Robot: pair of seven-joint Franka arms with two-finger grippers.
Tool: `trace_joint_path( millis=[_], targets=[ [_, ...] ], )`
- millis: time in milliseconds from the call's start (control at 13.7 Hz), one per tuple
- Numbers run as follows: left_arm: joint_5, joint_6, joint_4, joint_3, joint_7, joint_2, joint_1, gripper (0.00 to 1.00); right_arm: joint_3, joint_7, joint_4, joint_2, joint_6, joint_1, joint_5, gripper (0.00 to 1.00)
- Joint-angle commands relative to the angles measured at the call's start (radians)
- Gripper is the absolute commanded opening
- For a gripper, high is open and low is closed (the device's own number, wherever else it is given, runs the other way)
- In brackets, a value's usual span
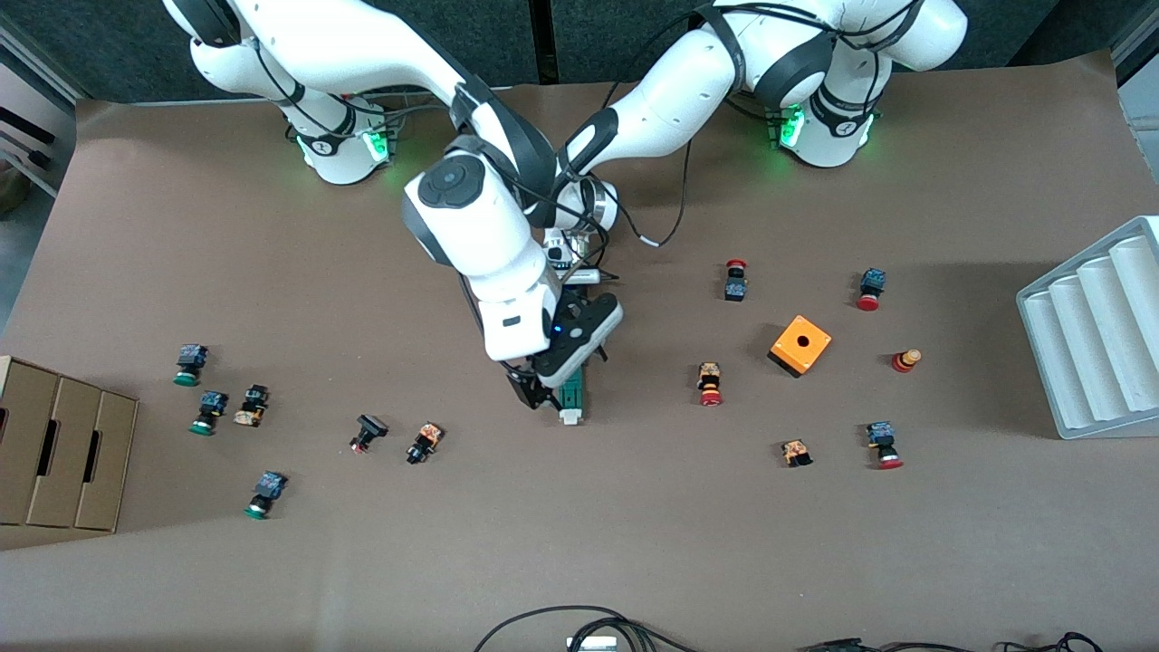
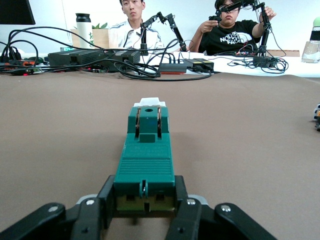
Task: Close load switch with both arms
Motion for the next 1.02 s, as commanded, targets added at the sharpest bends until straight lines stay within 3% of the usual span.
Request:
trace_joint_path(
  millis=[0,511,656,948],
  targets=[
    [0.005,0.028,0.033,0.004,-0.004,0.030,0.001,1.00,-0.003,0.060,-0.011,-0.049,-0.079,-0.019,0.021,1.00],
    [-0.052,0.075,0.033,-0.002,0.060,-0.012,0.012,1.00,0.001,0.056,-0.011,-0.150,-0.317,-0.186,0.024,1.00],
    [-0.237,0.094,0.056,-0.004,0.268,-0.063,0.012,1.00,0.001,0.059,-0.010,-0.169,-0.346,-0.224,0.059,1.00],
    [-0.446,0.105,0.073,-0.005,0.554,-0.137,0.009,1.00,-0.003,0.059,-0.005,-0.192,-0.453,-0.296,0.086,1.00]
  ],
)
